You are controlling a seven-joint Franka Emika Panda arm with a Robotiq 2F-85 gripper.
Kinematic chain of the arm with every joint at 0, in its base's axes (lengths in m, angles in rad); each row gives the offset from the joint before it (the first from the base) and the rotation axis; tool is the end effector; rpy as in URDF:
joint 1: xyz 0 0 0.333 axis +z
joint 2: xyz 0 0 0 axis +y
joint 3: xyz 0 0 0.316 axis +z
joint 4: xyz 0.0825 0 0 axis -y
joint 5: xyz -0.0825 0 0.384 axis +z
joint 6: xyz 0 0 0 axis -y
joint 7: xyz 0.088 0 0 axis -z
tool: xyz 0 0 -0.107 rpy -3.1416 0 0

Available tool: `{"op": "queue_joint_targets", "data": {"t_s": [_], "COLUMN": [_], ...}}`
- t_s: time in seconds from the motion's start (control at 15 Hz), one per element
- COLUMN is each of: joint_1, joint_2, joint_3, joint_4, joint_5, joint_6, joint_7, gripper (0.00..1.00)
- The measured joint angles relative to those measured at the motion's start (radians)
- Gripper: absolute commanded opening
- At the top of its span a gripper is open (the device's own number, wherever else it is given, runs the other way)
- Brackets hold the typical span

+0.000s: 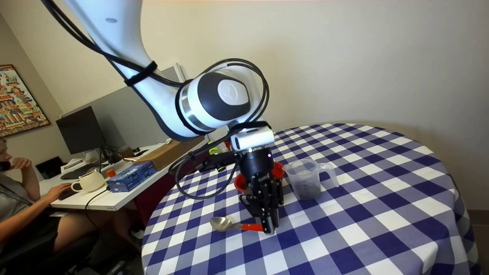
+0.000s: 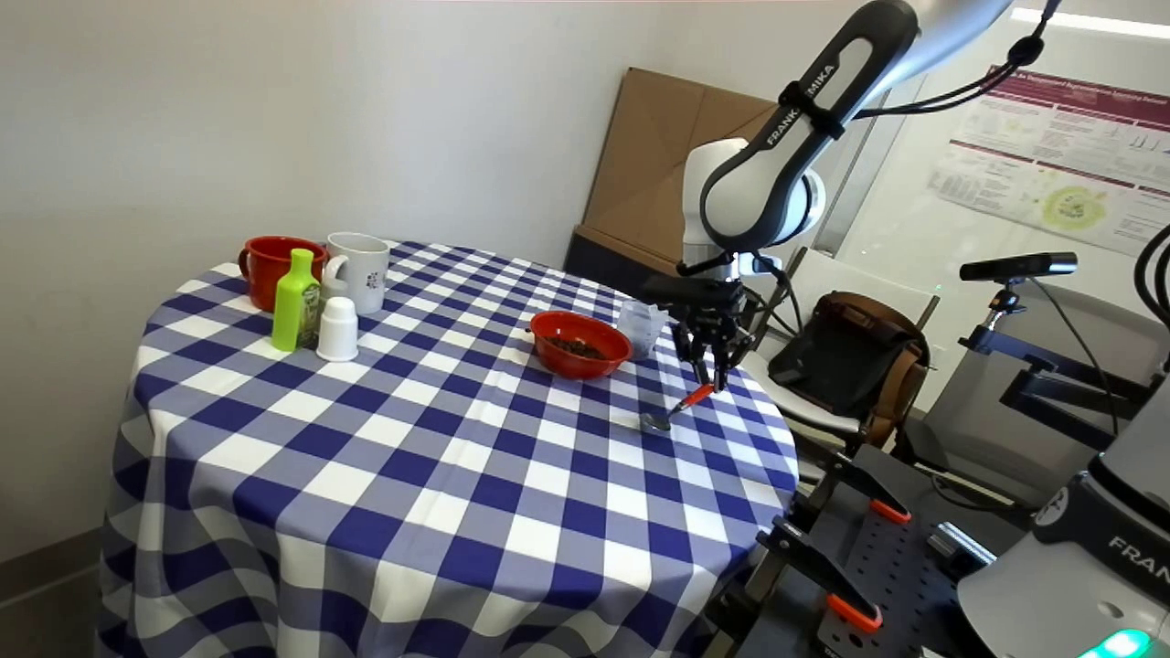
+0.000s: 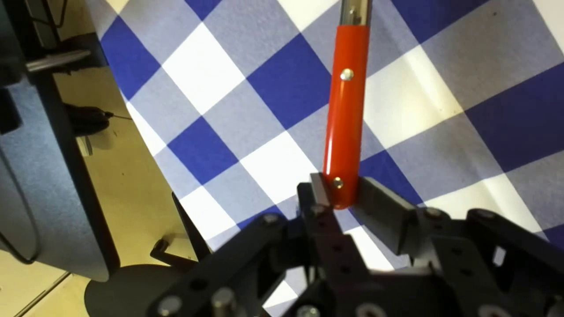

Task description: Pick up the spoon, take one spoon of the objects from the red bowl and it in the measuring cup

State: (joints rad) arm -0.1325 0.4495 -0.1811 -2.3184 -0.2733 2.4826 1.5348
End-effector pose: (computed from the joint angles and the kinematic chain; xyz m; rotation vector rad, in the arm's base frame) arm 0.4587 -0.1553 0.1305 1.9483 -2.0082 -0.1543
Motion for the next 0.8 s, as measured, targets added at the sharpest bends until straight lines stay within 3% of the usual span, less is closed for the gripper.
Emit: {"op": "queue_joint_targets", "data": {"t_s": [0.13, 0.2, 0.27, 0.33, 0.8], "joint_1": [-0.007, -0.011, -0.014, -0.017, -0.014], "joint_2": [0.036, 0.052, 0.067, 0.081, 0.089], "joint_3": [-0.004, -0.004, -0.004, -0.002, -0.013], "joint_4": [0.022, 0.032, 0.041, 0.049, 0.086], "joint_5": [0.073, 0.107, 0.139, 0.173, 0.258], "joint_6": [-0.002, -0.003, -0.003, -0.003, -0.026], "joint_7": [-0.045, -0.069, -0.095, -0.129, -0.275], "gripper": [0.07, 0.12, 0.48, 0.49, 0.98]}}
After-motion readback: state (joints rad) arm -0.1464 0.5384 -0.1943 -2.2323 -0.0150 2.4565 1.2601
